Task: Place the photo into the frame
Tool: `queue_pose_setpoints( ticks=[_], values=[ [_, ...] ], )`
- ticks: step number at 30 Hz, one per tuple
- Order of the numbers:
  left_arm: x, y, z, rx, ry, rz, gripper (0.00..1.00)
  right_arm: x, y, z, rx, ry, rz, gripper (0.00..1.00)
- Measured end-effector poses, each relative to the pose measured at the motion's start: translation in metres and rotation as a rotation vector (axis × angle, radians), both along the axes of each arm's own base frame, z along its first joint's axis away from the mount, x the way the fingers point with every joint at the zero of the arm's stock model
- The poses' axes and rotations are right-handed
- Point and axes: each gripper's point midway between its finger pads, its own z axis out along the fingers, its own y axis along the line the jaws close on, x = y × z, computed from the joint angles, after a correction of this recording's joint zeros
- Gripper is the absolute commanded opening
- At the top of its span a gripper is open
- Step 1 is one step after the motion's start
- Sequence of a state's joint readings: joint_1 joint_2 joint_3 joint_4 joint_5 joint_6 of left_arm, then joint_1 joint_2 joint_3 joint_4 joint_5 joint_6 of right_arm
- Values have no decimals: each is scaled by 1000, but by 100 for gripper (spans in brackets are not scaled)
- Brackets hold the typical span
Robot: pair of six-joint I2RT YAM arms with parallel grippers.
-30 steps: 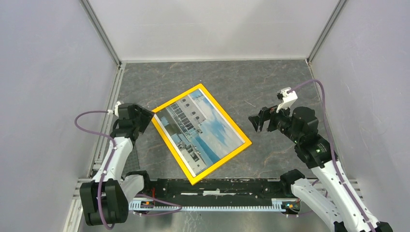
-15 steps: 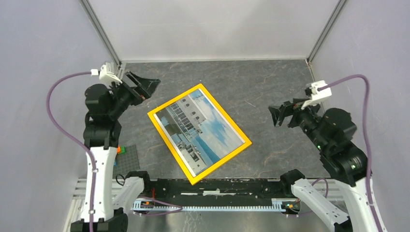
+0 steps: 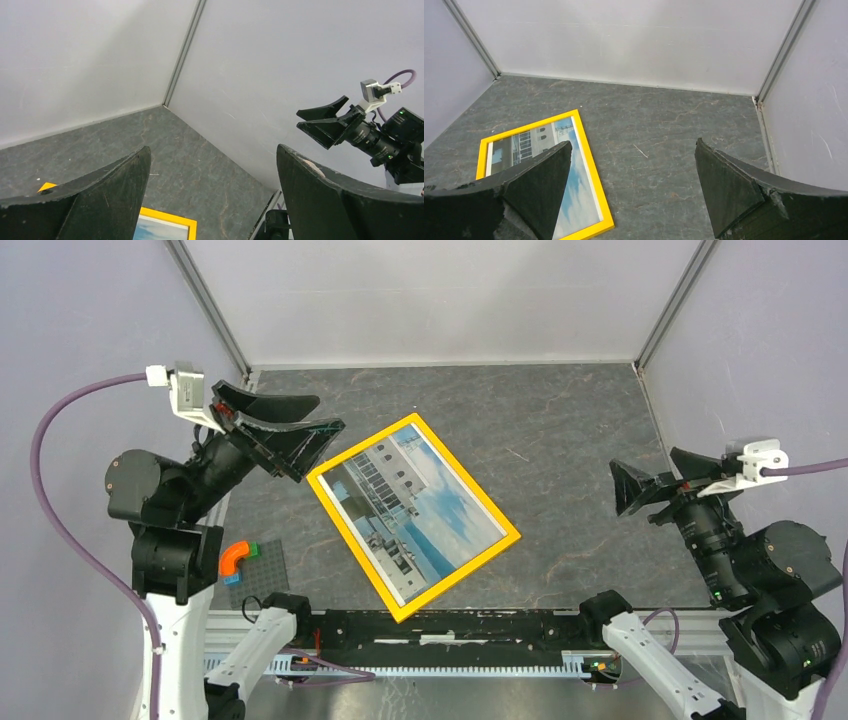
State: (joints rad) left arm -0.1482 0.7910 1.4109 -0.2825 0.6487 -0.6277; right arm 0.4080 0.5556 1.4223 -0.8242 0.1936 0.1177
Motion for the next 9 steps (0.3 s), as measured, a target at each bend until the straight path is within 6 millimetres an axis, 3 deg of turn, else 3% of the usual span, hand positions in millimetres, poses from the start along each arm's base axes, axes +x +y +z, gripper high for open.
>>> queue_pose_setpoints(
  ticks=[9],
  values=[
    [-7,0,9,-5,-49,-7,100,5,-2,1,11,-21,-24,98]
  ],
)
